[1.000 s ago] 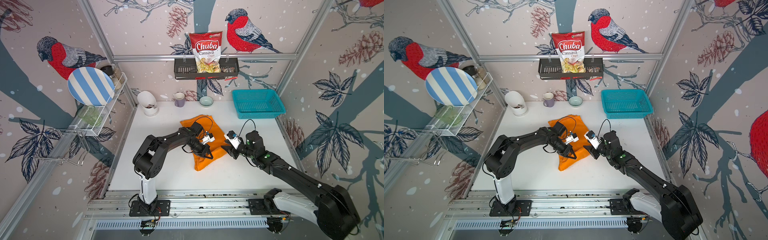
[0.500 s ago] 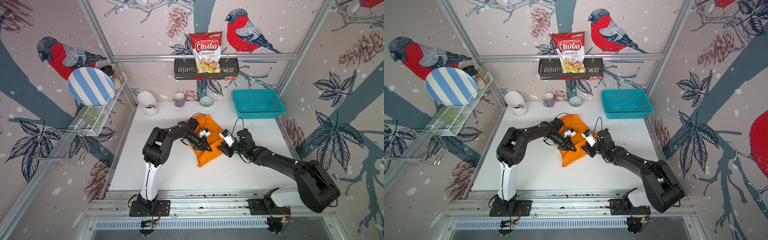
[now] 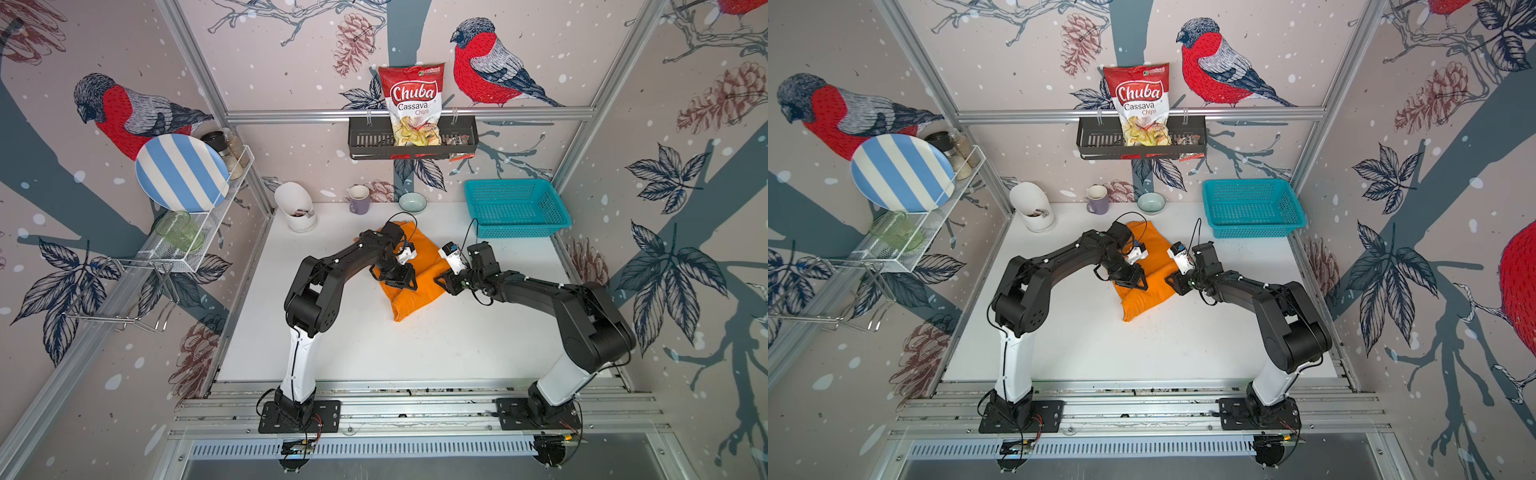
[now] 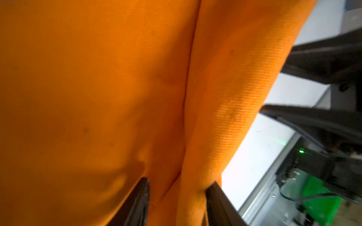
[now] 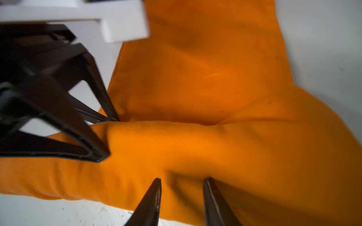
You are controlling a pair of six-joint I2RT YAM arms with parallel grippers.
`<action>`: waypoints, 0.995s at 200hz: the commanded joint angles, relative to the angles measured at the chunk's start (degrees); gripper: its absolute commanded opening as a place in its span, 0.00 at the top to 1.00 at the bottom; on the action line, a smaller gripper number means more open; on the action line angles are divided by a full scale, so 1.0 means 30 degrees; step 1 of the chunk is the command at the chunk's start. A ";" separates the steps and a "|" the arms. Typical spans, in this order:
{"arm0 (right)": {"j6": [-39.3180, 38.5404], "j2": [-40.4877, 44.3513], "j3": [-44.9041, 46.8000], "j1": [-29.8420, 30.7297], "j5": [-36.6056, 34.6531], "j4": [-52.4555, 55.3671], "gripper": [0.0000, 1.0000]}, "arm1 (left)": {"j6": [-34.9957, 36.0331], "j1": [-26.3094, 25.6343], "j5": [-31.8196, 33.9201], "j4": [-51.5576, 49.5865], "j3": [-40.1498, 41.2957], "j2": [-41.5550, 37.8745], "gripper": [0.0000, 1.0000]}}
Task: Roll up the long pants
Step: Roll the long pant at the center of the board.
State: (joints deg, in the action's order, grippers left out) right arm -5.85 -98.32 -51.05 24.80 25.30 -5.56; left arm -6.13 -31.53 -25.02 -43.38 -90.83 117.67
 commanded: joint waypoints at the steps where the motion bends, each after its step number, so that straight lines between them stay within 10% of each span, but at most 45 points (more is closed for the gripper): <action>1: 0.0555 -0.0715 -0.0693 -0.0095 0.0535 0.0970 0.60 | 0.0174 -0.1497 0.7075 0.1512 0.1411 -0.2247 0.43; 61: 0.0923 -0.1997 -0.1809 -0.0567 0.0823 0.1792 0.61 | 0.0675 -0.7462 1.7083 0.6816 0.7226 -0.7279 0.31; 137: 0.1012 -0.2634 -0.2379 -0.0933 0.1514 0.2229 0.61 | 0.2063 -0.9530 1.7926 0.7502 0.8058 -0.4715 0.31; 199: 0.0838 -0.2698 -0.2467 -0.0964 0.1836 0.2353 0.62 | 0.3145 -0.8168 1.7523 0.7198 0.6956 -0.1866 0.09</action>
State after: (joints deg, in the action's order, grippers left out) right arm -3.09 -106.13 -58.22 22.00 30.61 -0.43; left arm 1.10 -57.32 29.08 -21.67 -68.73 109.73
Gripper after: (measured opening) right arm 0.387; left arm 0.927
